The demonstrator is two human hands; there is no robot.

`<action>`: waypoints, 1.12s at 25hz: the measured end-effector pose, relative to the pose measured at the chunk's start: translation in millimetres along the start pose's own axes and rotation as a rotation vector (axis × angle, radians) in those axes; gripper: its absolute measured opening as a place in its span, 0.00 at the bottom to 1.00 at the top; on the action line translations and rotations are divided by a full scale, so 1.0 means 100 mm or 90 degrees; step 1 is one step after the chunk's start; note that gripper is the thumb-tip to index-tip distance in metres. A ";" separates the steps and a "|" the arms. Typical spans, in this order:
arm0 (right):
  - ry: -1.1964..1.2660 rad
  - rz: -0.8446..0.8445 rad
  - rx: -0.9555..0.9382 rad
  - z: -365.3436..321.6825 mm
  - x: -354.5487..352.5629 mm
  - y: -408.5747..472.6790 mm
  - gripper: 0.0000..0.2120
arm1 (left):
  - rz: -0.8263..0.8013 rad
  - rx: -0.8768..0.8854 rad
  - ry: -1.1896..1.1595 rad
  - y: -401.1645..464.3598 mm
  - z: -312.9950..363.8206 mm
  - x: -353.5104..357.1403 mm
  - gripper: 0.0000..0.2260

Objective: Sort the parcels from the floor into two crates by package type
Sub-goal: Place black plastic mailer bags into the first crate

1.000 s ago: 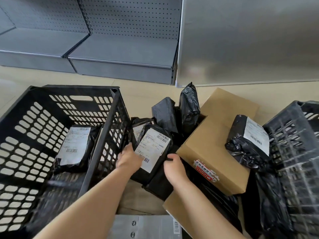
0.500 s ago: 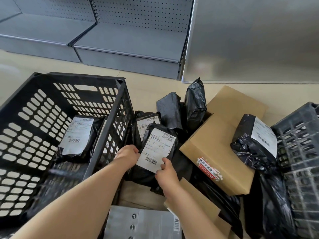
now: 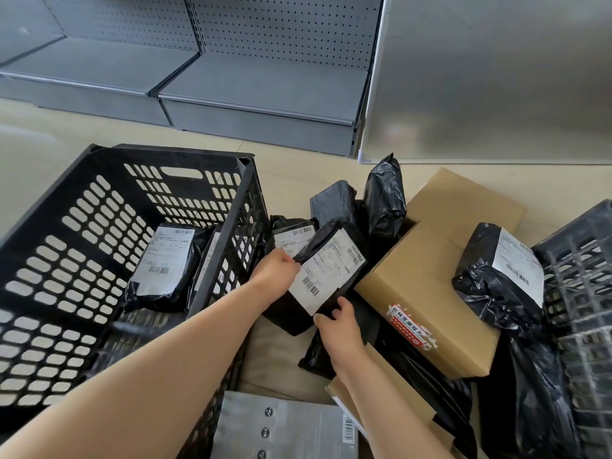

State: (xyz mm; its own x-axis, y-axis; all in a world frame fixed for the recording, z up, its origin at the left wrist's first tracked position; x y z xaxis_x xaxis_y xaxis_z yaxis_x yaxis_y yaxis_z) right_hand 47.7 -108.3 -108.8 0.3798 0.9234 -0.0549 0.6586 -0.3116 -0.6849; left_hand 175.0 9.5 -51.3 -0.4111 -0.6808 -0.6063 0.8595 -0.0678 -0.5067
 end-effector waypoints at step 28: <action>0.080 -0.208 -0.195 -1.14 1.04 -0.72 0.26 | 0.124 0.068 -0.519 -0.76 -0.37 -1.82 0.11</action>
State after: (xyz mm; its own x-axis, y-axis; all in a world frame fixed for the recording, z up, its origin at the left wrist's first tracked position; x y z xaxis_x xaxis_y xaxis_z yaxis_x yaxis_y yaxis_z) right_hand 113.4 -15.6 17.6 0.1830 0.9560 0.2293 0.9114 -0.0775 -0.4041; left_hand 173.5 165.4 75.4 0.0605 -0.9979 -0.0240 0.9332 0.0651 -0.3534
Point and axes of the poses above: each hand's wrist, its own y-axis towards the middle knuckle, its own x-axis out of the palm, z = x × y, the point moved 7 cm from there along y, towards the middle knuckle, and after that the axes turned 4 degrees about y, right-handed, at the moved point
